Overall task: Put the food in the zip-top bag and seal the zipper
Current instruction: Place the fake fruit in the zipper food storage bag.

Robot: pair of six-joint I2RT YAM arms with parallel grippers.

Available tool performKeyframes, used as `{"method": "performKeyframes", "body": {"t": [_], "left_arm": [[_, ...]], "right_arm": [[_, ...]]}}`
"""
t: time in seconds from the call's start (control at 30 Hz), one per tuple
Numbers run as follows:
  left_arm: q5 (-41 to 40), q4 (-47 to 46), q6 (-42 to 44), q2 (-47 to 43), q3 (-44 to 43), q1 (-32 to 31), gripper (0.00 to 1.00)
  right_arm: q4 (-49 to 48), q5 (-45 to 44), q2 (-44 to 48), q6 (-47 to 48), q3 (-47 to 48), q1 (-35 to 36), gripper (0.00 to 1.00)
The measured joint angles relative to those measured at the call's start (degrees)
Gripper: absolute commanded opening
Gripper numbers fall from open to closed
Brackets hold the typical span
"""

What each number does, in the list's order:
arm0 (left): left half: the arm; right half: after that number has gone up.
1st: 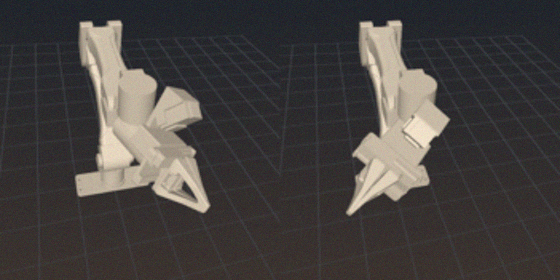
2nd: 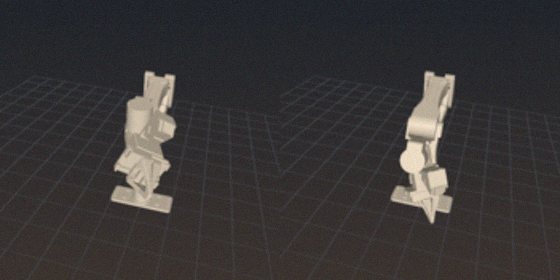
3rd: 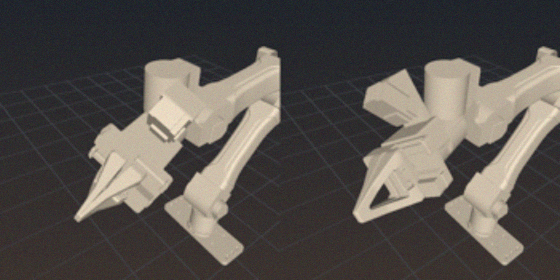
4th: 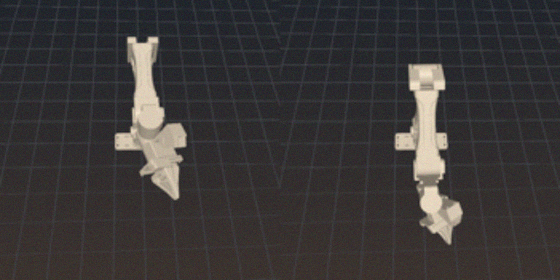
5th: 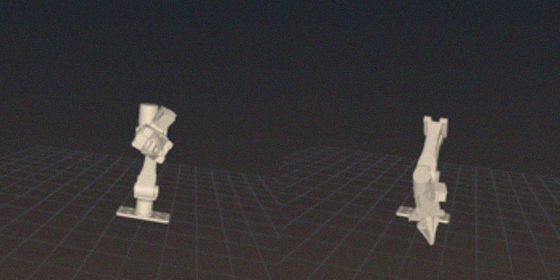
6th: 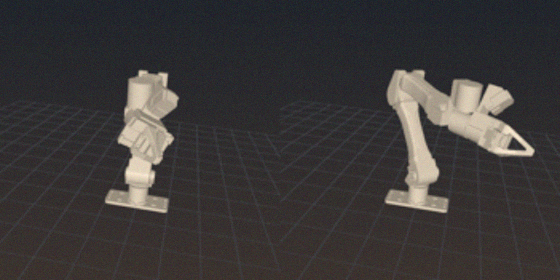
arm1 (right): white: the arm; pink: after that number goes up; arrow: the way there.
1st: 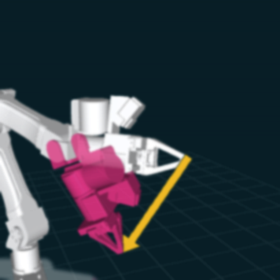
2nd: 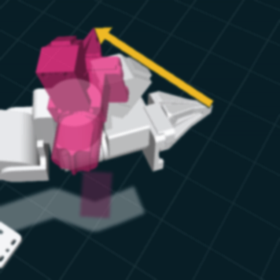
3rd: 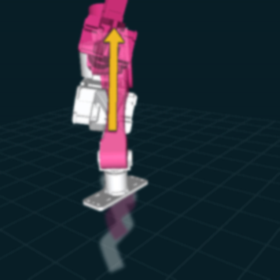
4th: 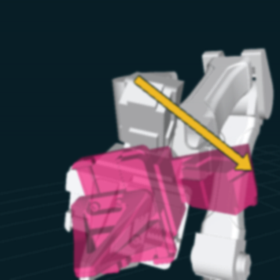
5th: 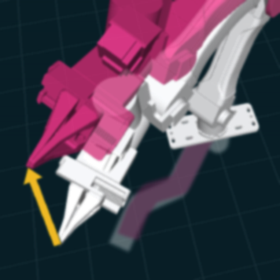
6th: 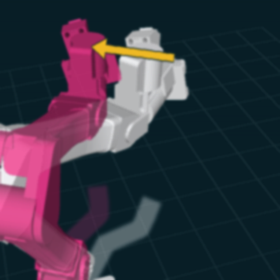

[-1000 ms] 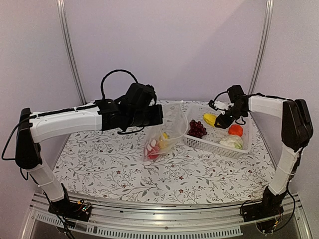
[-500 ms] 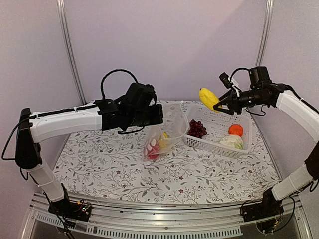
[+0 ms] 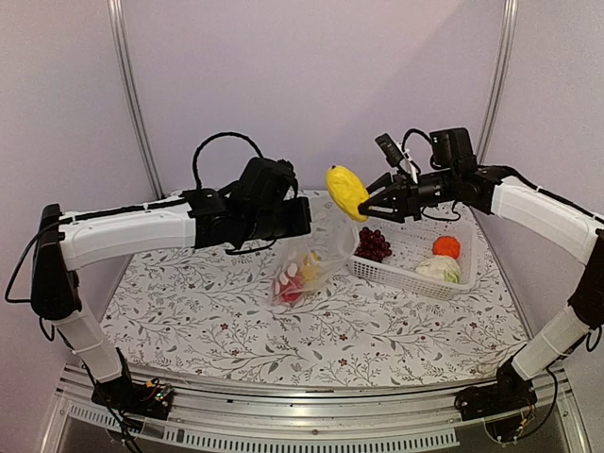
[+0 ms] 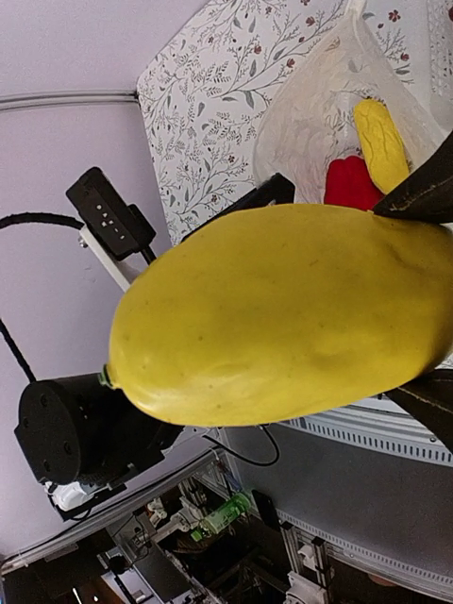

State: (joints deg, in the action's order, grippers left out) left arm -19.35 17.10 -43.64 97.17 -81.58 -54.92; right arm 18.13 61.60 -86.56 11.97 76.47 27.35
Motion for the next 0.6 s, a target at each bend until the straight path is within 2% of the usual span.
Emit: {"method": "performKeyframes", "body": {"t": [0.07,0.13,0.27,0.33,0.6], "left_arm": [[0.2,-0.1,0.0,0.0,0.0,0.1,0.00],[0.3,-0.2,-0.1,0.0,0.0,0.2,0.00],[0.3,-0.5,-0.3,-0.2,0.3,0.3,0.00],[0.3,-0.7,-0.6,-0.5,1.1,0.4,0.00],[0.2,-1.5,-1.4,-1.6,3.5,0.6,0.00]], "right_arm": [[-2.0,0.2,-2.1,-1.7,0.0,1.2,0.39],[-3.6,0.1,-4.0,-2.9,0.0,1.8,0.47],[-5.6,-1.2,-7.0,-4.3,0.0,2.0,0.71],[-6.2,-2.2,-8.3,-4.6,0.0,1.9,0.78],[-5.4,-5.5,-9.3,-5.0,0.5,1.9,0.81]]}}
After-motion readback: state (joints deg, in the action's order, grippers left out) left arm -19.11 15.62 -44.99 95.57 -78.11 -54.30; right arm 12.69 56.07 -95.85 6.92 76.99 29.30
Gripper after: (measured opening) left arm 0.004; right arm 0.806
